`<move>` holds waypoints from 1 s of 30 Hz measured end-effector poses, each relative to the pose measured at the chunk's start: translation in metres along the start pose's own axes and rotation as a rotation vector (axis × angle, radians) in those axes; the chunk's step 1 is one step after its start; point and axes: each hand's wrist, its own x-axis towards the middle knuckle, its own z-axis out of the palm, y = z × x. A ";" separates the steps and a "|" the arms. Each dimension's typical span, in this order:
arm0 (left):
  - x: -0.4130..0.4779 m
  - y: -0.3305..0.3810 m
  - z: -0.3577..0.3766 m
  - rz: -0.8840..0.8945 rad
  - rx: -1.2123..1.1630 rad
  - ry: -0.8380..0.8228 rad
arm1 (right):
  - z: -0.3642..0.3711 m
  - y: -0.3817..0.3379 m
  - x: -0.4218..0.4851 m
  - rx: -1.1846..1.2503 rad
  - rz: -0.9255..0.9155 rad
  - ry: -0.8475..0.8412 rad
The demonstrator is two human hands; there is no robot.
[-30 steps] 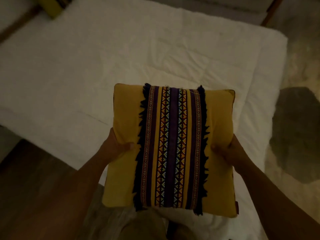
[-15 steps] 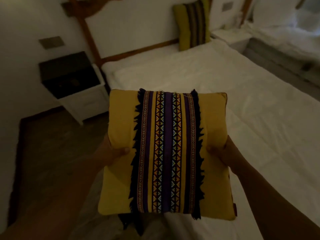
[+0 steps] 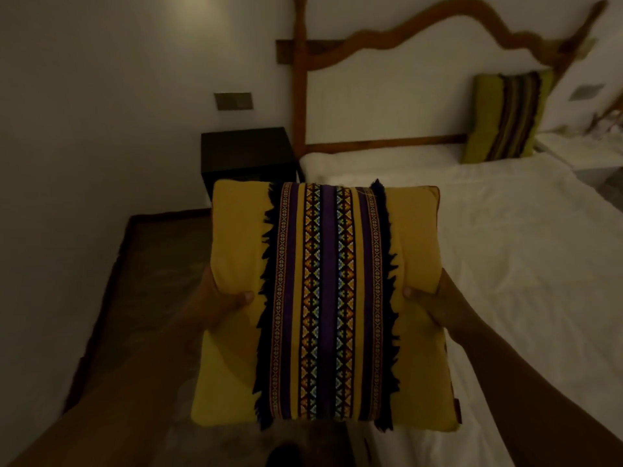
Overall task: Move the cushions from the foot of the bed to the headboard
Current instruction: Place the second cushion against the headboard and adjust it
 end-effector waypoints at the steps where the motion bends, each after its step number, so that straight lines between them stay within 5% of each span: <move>1: 0.010 0.004 -0.011 -0.007 0.007 0.009 | 0.008 -0.007 0.012 0.006 -0.007 -0.004; 9: 0.107 0.040 -0.051 0.001 0.020 0.021 | 0.029 -0.045 0.121 -0.024 0.012 0.005; 30: 0.451 0.178 -0.024 -0.034 -0.054 0.062 | -0.022 -0.131 0.491 -0.004 0.019 -0.012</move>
